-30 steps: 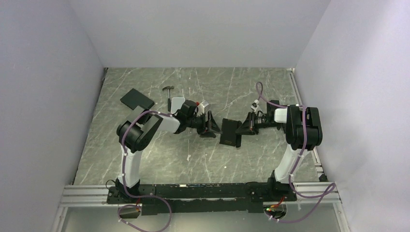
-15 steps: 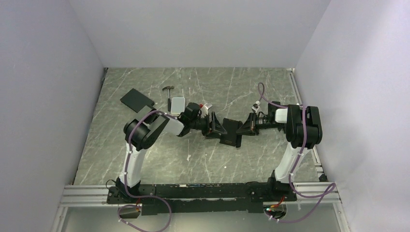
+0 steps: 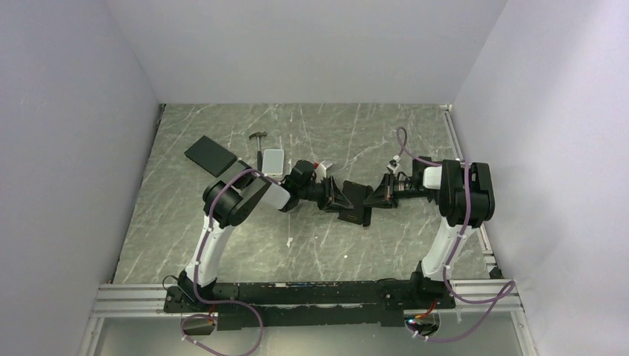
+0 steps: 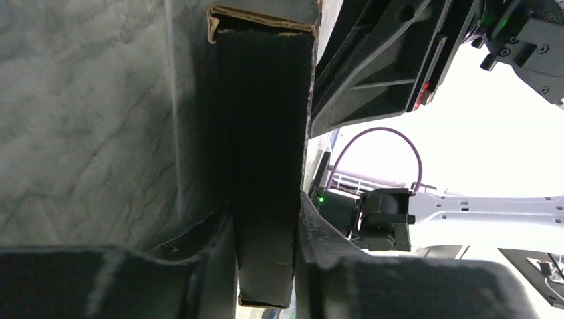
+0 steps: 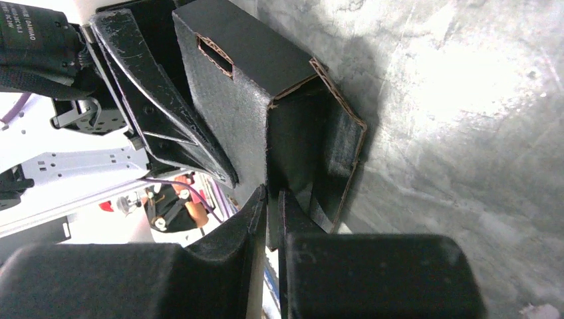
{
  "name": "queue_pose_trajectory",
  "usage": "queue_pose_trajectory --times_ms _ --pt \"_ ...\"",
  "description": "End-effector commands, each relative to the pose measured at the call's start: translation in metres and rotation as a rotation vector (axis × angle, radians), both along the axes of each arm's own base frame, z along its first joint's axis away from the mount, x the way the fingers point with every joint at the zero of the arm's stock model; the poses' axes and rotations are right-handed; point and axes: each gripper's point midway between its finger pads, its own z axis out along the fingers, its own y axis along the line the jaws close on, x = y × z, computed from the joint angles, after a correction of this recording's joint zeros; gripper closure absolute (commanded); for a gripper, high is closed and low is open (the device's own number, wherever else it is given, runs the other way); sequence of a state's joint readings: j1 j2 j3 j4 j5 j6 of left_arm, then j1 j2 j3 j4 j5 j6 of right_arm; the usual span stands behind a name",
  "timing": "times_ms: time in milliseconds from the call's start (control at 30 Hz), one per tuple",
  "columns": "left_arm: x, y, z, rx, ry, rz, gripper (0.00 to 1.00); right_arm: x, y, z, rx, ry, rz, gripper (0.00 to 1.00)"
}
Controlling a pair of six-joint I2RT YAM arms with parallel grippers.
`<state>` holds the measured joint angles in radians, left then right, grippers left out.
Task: Fold the paper box
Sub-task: Pick up the paper box from the center of the board.
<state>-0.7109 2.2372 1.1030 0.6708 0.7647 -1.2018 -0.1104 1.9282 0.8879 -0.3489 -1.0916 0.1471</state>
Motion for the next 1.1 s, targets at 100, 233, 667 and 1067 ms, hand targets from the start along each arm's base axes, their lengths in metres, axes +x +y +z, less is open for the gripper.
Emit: queue_pose_trajectory --times_ms 100,233,667,1067 --pt "-0.003 0.003 -0.036 0.092 0.015 0.042 0.91 0.007 -0.016 -0.010 -0.163 -0.097 0.023 0.88" --pt "0.002 0.008 -0.021 0.044 -0.042 0.059 0.93 0.021 -0.016 0.028 -0.164 -0.250 0.036 0.81" --pt "0.022 0.046 0.096 -0.109 -0.404 0.046 0.95 0.042 -0.036 0.231 -0.469 -1.246 0.110 0.54" --pt "0.005 0.104 0.280 -0.267 -0.834 0.029 0.95 -0.013 0.018 0.316 -0.055 -1.508 0.296 0.00"
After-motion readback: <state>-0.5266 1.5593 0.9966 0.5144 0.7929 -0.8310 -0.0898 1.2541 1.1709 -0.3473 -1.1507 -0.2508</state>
